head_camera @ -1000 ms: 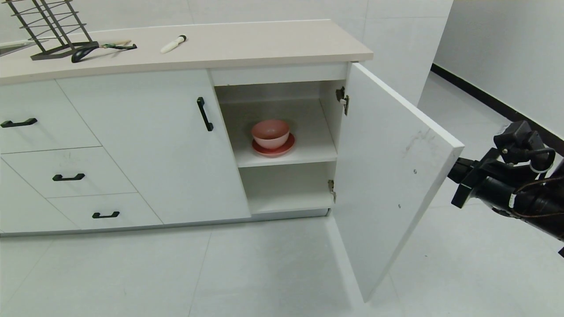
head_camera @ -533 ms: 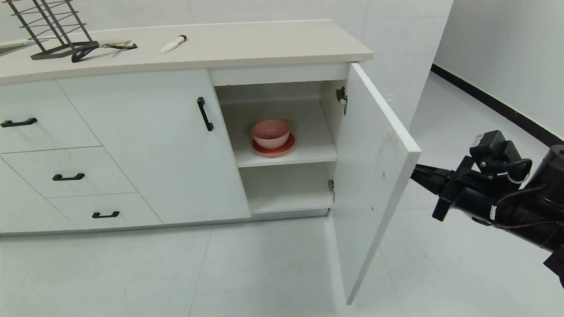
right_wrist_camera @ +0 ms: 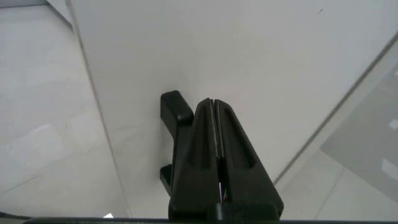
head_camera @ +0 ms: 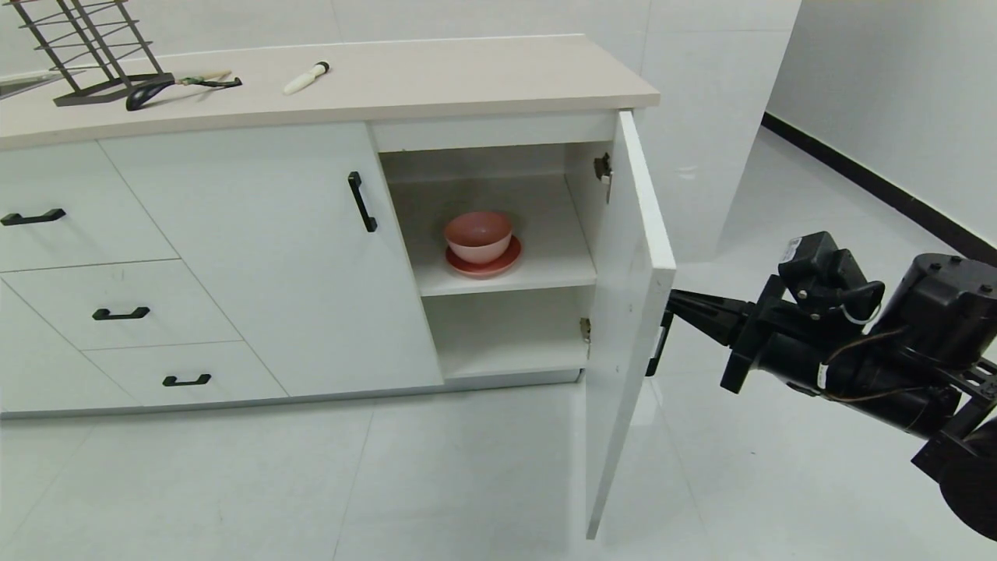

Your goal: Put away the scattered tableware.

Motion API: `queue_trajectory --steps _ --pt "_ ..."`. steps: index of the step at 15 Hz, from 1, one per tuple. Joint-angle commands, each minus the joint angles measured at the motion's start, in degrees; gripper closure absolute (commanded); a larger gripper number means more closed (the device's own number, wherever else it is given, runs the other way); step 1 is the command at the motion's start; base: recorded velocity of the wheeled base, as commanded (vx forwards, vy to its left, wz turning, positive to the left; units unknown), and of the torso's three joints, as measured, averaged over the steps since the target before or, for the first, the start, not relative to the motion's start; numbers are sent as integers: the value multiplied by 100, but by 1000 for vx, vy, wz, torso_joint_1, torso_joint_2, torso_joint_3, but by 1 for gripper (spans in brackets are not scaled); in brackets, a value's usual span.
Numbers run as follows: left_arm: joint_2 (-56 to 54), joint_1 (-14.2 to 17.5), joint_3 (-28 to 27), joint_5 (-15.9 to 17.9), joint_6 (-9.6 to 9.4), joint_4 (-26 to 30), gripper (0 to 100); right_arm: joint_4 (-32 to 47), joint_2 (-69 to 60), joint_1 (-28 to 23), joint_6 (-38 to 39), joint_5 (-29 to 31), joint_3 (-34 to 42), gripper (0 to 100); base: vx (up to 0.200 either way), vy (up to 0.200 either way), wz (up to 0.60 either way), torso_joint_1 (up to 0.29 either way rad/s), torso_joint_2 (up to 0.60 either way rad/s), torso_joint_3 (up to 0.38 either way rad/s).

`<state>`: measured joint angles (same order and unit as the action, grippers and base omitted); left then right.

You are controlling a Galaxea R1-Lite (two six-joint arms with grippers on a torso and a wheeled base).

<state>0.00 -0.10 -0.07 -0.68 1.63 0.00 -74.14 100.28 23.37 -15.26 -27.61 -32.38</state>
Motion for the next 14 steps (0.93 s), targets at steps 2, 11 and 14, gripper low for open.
queue_trajectory --steps 2,11,14 --pt "0 1 7 -11 4 0 0 5 220 203 -3 -7 -146 100 0 0 0 0 0 0" --pt "0 1 7 -11 4 0 0 -12 985 810 15 -7 -1130 100 0 0 0 0 0 0" --pt "0 1 -1 -2 4 0 0 -12 1134 827 15 -7 -1376 100 0 0 0 0 0 0"
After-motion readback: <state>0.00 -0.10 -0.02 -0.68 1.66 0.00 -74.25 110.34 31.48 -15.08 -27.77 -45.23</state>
